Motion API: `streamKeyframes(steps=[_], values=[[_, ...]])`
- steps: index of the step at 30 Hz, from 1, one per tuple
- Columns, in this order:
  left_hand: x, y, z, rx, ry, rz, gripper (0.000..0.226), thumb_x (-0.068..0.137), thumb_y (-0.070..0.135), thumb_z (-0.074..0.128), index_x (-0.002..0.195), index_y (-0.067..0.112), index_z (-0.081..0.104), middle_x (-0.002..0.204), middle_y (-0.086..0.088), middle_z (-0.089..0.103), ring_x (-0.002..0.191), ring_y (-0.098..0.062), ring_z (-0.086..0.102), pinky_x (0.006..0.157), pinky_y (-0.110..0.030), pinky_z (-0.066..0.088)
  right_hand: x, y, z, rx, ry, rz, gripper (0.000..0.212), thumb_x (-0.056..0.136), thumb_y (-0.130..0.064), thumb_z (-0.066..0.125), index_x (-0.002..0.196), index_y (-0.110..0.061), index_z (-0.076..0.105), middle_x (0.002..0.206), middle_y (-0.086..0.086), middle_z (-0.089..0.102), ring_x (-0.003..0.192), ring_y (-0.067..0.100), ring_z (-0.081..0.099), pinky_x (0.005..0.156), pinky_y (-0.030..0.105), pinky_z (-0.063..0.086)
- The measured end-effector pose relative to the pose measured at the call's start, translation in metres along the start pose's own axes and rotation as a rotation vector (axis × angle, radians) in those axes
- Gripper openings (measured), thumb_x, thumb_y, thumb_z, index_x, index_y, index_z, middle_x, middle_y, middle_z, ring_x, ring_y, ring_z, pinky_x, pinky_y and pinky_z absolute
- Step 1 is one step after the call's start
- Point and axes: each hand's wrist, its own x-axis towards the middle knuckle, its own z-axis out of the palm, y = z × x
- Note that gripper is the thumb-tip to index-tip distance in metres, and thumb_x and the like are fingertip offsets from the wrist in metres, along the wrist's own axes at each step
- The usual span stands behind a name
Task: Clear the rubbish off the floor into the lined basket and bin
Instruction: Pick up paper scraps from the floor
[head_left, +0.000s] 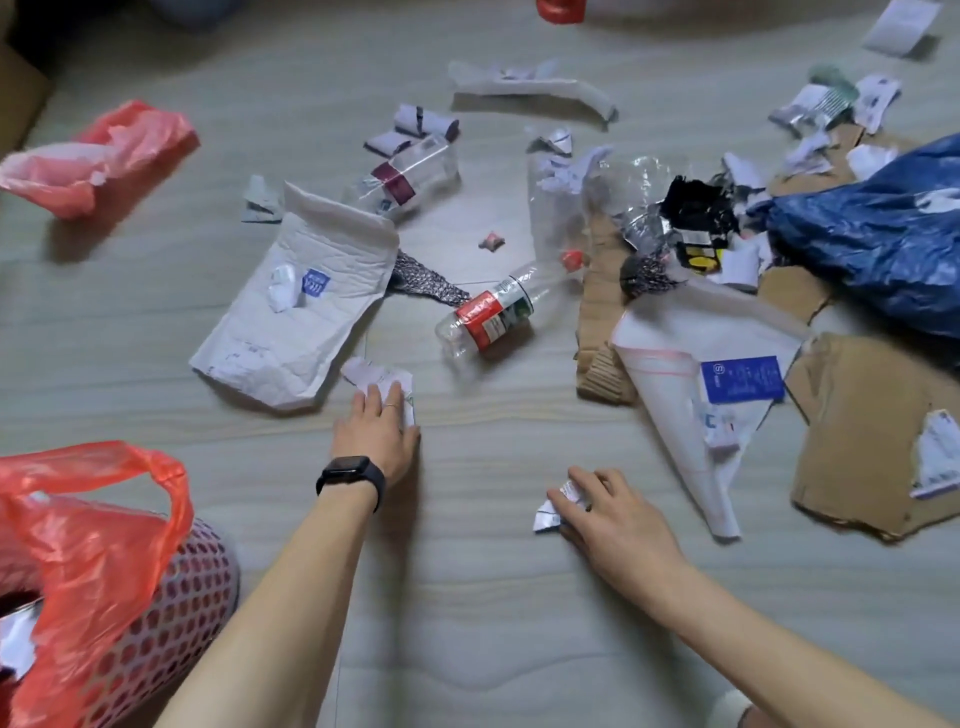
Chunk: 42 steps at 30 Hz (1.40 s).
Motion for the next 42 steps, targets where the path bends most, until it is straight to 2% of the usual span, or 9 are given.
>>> streamKeyframes(steps=[5,7,10,15,21,24,28,34,42], values=[[-0.034,0.012,0.028,-0.052,0.085,0.015,0.023,0.099,0.020,0.042,0.121,0.017,0.049,0.114,-0.014,0.061,0.092,-0.037,0.060,0.060,-0.040,0.040,-0.006,0.000,-0.004,-0.126,-0.055,-0.069,0.037,0.051,-0.030,0.094,0.083,-0.022,0.077,0.080,0.001,0.069,0.068,0.022,0.066,0.033,0.025,0.040],[-0.047,0.022,0.032,0.051,0.038,0.089,0.025,0.097,0.017,0.043,0.120,0.023,0.052,0.104,-0.012,0.066,0.087,-0.036,0.063,0.059,-0.039,0.041,0.002,0.004,-0.014,-0.196,-0.060,-0.108,0.025,0.063,-0.033,0.087,0.082,-0.023,0.074,0.079,-0.001,0.067,0.071,0.019,0.065,0.041,0.028,0.043],[-0.063,0.054,0.030,0.053,-0.023,0.151,0.029,0.095,0.016,0.043,0.120,0.028,0.050,0.095,-0.012,0.069,0.084,-0.035,0.064,0.056,-0.035,0.036,-0.007,0.031,-0.025,0.018,-0.169,0.013,0.017,0.098,-0.030,0.051,0.109,-0.020,0.060,0.104,0.005,0.065,0.097,0.029,0.061,0.069,0.039,0.049],[-0.089,0.119,0.037,0.019,-0.077,0.263,0.028,0.092,0.016,0.046,0.116,0.026,0.056,0.105,-0.010,0.067,0.091,-0.035,0.063,0.060,-0.034,0.035,-0.049,0.096,-0.045,0.452,0.287,0.362,0.007,0.090,-0.022,0.068,0.094,-0.017,0.070,0.113,0.004,0.064,0.105,0.029,0.057,0.084,0.035,0.047],[-0.102,0.164,0.045,0.039,-0.104,0.248,0.031,0.092,0.009,0.044,0.117,0.021,0.055,0.114,-0.012,0.061,0.097,-0.036,0.062,0.066,-0.035,0.038,-0.040,0.174,-0.063,0.331,-0.126,0.367,0.006,0.089,-0.036,0.068,0.084,-0.033,0.069,0.164,-0.003,0.018,0.150,0.026,0.005,0.122,0.044,0.010],[-0.100,0.163,0.040,0.062,-0.122,0.250,0.027,0.091,0.008,0.044,0.113,0.019,0.056,0.109,-0.012,0.064,0.096,-0.036,0.062,0.067,-0.037,0.042,-0.019,0.179,-0.061,0.232,-0.287,0.268,0.010,0.090,-0.045,0.063,0.082,-0.039,0.062,0.164,-0.014,0.010,0.152,0.022,-0.004,0.122,0.047,0.007],[-0.101,0.153,0.031,0.035,-0.194,0.256,0.027,0.089,0.013,0.046,0.112,0.021,0.057,0.109,-0.011,0.064,0.097,-0.035,0.061,0.068,-0.035,0.042,-0.014,0.160,-0.054,0.089,-0.256,0.186,0.009,0.092,-0.039,0.058,0.091,-0.032,0.064,0.152,-0.013,0.039,0.145,0.022,0.020,0.114,0.042,0.023],[-0.124,0.130,-0.007,-0.078,-0.239,0.242,0.021,0.093,0.036,0.053,0.106,0.021,0.062,0.107,-0.009,0.067,0.095,-0.034,0.063,0.064,-0.030,0.040,-0.048,0.125,-0.076,0.237,-0.172,0.308,0.018,0.099,-0.033,0.051,0.100,-0.021,0.064,0.110,-0.001,0.058,0.088,0.018,0.051,0.072,0.032,0.041],[-0.172,0.027,-0.171,-0.093,0.103,0.142,0.026,0.091,0.036,0.053,0.115,0.032,0.064,0.113,-0.009,0.068,0.105,-0.032,0.062,0.076,-0.032,0.048,-0.053,0.017,-0.192,0.516,0.035,0.100,0.014,0.091,-0.025,0.064,0.104,-0.030,0.065,0.097,-0.009,0.071,0.087,0.016,0.065,0.076,0.038,0.054]])
